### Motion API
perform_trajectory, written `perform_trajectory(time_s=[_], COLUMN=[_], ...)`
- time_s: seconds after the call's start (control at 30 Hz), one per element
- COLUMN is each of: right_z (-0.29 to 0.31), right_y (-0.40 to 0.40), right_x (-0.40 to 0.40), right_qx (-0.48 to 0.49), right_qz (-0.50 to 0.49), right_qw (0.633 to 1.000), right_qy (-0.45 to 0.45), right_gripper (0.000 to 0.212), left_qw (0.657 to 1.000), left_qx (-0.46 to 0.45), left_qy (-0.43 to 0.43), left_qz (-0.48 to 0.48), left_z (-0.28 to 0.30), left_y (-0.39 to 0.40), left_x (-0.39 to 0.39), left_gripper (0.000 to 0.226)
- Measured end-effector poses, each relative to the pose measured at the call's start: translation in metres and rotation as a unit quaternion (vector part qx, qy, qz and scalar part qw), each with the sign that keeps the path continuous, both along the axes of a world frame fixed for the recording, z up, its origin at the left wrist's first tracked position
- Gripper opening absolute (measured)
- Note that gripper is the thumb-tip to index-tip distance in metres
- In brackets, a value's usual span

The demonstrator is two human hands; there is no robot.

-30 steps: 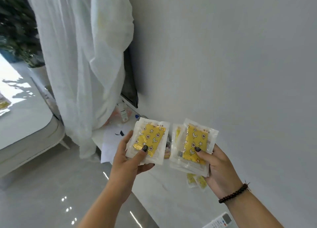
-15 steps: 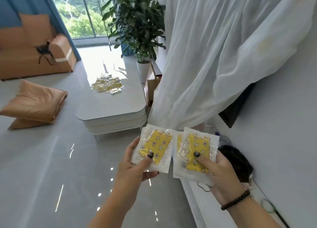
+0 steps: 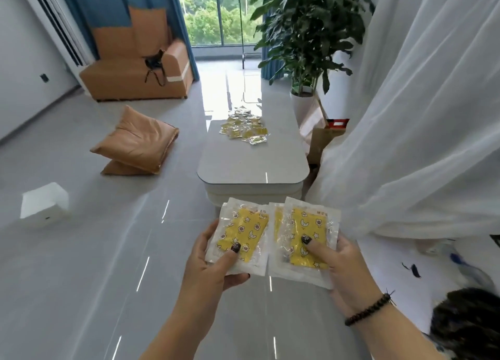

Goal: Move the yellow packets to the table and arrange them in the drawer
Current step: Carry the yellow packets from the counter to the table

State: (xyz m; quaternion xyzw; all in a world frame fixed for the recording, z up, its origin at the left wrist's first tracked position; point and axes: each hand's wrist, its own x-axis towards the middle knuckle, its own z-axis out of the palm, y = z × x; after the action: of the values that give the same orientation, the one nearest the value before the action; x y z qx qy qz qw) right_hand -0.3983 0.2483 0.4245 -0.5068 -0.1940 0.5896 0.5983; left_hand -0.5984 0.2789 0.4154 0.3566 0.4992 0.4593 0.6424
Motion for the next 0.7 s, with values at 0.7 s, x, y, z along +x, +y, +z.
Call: perform_trajectory(time_s=[0.7], right_z=[-0.010], right_y=[0.331], right_x=[0.063], right_qx=[-0.059], right_qz=[0.102], right_qw=[0.993], right_qy=[0.011], right_gripper=[0.025], left_qw=[0.986], left_qx=[-0.055], left_qy=[-0.033], left_qz=[0.155], left_z=[-0.013], left_y=[0.277], left_x=[0.070], left_gripper=[0.049])
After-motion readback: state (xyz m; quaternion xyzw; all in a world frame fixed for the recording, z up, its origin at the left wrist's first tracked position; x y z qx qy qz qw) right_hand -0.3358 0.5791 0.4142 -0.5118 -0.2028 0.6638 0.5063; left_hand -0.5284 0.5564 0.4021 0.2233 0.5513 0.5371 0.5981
